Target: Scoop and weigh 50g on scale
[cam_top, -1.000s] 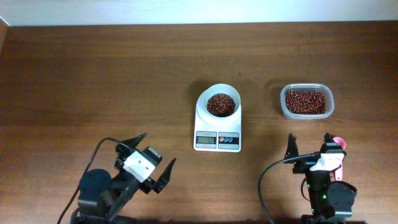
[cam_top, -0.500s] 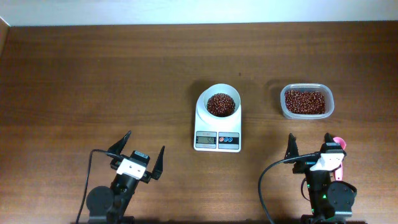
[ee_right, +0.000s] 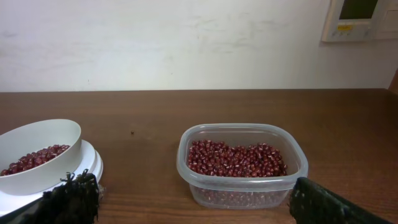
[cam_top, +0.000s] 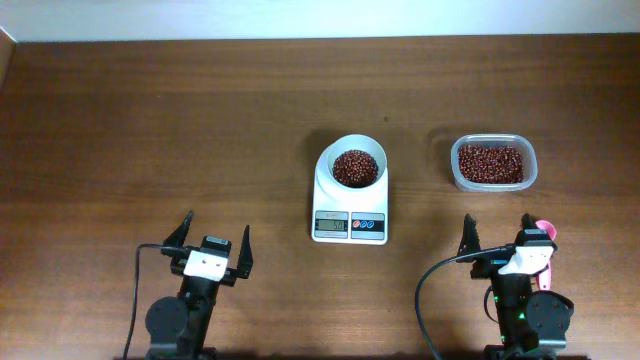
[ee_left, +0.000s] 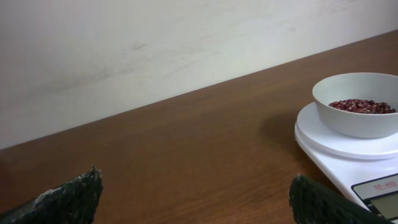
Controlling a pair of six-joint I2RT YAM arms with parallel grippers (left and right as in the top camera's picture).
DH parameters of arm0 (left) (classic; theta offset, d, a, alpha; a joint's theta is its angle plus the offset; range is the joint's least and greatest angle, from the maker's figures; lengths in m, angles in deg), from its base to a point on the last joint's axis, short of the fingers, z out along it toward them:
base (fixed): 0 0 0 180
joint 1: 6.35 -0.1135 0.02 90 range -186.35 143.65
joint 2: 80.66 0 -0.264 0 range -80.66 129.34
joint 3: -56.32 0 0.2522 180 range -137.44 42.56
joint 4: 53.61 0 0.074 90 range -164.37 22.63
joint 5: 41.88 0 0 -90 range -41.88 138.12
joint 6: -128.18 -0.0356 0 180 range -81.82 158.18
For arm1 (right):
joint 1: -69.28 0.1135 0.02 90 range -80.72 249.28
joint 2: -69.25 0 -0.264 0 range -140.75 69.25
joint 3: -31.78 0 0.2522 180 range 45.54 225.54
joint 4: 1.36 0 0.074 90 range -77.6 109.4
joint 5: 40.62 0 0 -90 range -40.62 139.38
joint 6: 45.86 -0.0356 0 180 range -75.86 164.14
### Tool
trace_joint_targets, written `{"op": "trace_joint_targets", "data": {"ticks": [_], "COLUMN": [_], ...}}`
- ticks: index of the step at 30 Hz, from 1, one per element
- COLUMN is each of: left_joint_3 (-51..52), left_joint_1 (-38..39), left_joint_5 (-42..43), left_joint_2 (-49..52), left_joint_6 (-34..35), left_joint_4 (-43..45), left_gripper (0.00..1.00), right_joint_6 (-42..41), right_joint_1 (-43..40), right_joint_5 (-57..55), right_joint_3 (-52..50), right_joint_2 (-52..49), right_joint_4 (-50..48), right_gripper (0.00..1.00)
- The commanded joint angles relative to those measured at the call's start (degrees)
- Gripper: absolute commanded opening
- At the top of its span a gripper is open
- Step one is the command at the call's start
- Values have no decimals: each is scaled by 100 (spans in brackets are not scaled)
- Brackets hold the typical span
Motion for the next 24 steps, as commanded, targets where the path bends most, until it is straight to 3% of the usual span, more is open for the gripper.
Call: {"op": "trace_joint_targets", "data": {"ticks": [1, 24], "left_joint_3": [55, 48], "left_joint_1": [72, 103], "left_joint_5": [-98, -251], "left_joint_2": [-59, -55], "left_joint_6": [57, 39], "left_joint_4": [9, 332], "left_gripper": [99, 99], "right_joint_6": [-59, -59], "right_joint_1": [31, 31], "right_joint_5": [-52, -52], "right_joint_3": [-31, -31], "right_joint_2": [37, 37], "right_joint_4": [42, 42], "right_gripper": [99, 99]}}
